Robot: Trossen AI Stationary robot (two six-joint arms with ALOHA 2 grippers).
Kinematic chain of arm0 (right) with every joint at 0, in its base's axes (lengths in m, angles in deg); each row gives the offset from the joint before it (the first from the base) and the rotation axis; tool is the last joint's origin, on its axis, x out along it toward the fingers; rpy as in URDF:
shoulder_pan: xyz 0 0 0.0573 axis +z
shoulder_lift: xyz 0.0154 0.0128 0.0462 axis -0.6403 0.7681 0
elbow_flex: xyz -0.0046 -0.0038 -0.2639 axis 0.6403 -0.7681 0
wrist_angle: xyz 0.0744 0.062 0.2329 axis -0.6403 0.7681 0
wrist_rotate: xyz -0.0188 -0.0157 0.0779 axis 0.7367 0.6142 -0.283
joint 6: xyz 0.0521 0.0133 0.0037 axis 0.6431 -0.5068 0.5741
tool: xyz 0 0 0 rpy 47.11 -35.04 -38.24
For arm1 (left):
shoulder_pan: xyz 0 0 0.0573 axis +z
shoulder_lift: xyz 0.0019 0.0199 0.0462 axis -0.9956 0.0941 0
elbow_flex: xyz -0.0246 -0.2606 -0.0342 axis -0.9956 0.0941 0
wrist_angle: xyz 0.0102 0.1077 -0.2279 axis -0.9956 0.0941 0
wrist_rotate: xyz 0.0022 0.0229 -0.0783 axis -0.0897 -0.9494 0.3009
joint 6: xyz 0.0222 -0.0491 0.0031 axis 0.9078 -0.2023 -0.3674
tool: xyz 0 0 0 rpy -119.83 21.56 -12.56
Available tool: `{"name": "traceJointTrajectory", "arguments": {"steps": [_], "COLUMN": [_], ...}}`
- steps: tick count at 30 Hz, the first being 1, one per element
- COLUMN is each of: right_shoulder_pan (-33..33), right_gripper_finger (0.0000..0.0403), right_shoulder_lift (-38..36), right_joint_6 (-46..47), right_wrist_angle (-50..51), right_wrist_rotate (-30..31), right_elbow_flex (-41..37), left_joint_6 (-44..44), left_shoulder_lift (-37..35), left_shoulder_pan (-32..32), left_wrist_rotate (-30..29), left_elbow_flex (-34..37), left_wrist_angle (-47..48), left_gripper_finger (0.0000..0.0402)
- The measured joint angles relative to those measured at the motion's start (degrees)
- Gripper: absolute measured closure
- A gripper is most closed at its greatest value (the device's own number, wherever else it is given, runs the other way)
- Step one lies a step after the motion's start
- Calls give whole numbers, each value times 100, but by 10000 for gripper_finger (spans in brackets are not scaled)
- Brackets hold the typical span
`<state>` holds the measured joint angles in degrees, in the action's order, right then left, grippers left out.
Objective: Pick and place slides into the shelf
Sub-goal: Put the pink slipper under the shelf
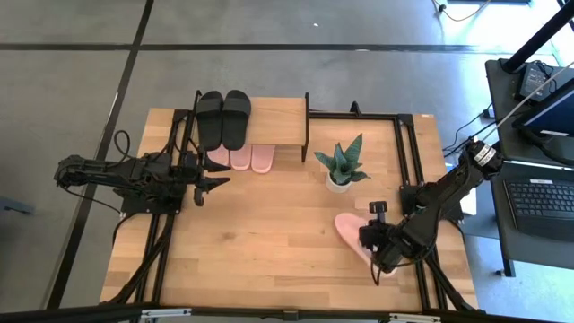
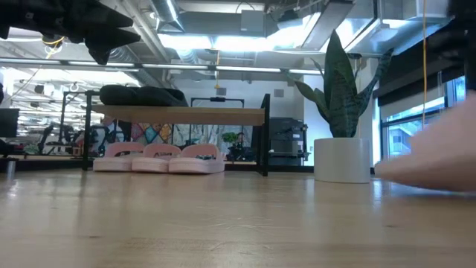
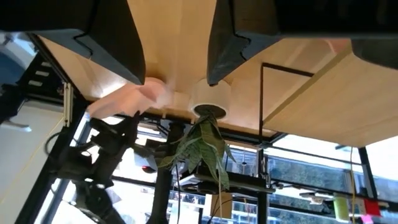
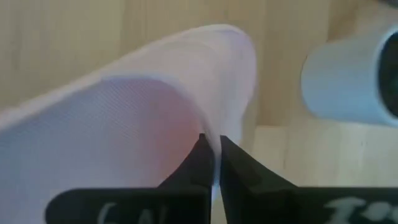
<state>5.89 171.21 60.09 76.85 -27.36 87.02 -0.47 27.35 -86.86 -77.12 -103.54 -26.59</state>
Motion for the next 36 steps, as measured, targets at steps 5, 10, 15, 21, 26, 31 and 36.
{"name": "traceJointTrajectory", "arguments": {"steps": [5,10,15,21,26,31,36], "right_shoulder_pan": [-309,-648,-1155,-2170,-3042,-3534,-3701], "right_gripper_finger": [391,391,391,391,391,391,391], "right_shoulder_lift": [0,0,0,135,710,1639,2615], "right_joint_6": [-49,-304,-944,-1693,-2190,-2257,-2148], "right_wrist_angle": [523,923,925,862,1042,2007,2878], "right_wrist_rotate": [97,615,1061,1209,844,707,669], "right_elbow_flex": [1084,2293,3438,4367,5091,6119,7061], "left_joint_6": [-75,126,125,125,126,126,126], "left_shoulder_lift": [0,2,1,2,2,2,2], "left_shoulder_pan": [-1,-2,-1,-1,0,-2,-2], "left_wrist_rotate": [2,2,2,2,2,2,0], "left_elbow_flex": [0,0,0,0,0,0,-2], "left_wrist_angle": [0,0,0,0,2,2,80], "left_gripper_finger": [239,239,239,239,239,239,239]}}
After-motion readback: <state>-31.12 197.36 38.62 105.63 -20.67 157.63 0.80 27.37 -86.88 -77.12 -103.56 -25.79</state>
